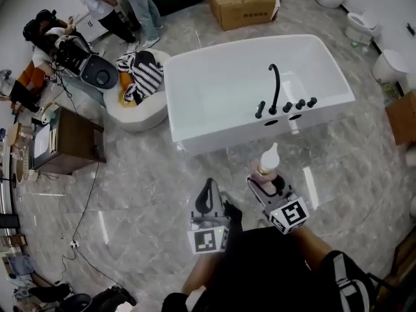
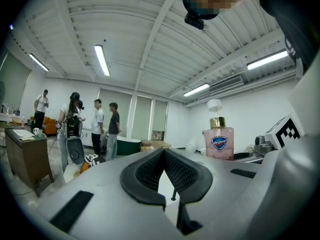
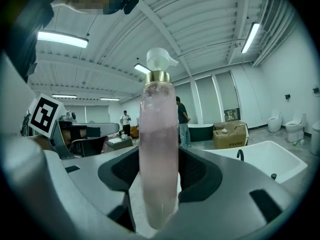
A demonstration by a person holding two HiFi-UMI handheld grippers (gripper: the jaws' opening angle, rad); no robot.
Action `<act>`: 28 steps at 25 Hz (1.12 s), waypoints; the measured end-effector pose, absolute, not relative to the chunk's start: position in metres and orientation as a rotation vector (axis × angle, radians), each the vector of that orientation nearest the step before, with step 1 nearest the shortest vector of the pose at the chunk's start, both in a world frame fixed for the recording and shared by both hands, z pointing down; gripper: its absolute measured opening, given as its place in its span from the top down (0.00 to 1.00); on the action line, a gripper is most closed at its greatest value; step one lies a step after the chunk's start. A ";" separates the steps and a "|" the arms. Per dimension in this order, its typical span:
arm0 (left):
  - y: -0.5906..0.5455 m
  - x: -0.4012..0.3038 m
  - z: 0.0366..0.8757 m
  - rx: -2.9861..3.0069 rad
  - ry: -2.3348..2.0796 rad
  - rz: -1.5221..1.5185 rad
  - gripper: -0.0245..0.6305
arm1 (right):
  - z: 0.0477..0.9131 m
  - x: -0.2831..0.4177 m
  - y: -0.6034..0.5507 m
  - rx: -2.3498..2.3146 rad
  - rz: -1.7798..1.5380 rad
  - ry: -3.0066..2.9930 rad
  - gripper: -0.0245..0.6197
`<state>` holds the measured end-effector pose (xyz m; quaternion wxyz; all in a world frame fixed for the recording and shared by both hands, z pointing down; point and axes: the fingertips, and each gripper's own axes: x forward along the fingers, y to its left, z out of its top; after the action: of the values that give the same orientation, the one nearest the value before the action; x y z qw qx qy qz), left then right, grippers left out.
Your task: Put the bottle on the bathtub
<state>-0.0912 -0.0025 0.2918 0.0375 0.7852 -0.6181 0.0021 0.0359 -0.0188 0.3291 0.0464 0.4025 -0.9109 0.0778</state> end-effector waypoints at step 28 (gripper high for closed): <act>-0.194 -0.176 0.366 2.322 -1.818 0.000 0.94 | 0.471 -0.060 -0.250 1.228 0.175 -2.692 0.61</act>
<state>-0.1760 -0.1938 0.3662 0.0962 0.7838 -0.6136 0.0002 -0.0605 -0.2495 0.4714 0.0888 0.4128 -0.9046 0.0588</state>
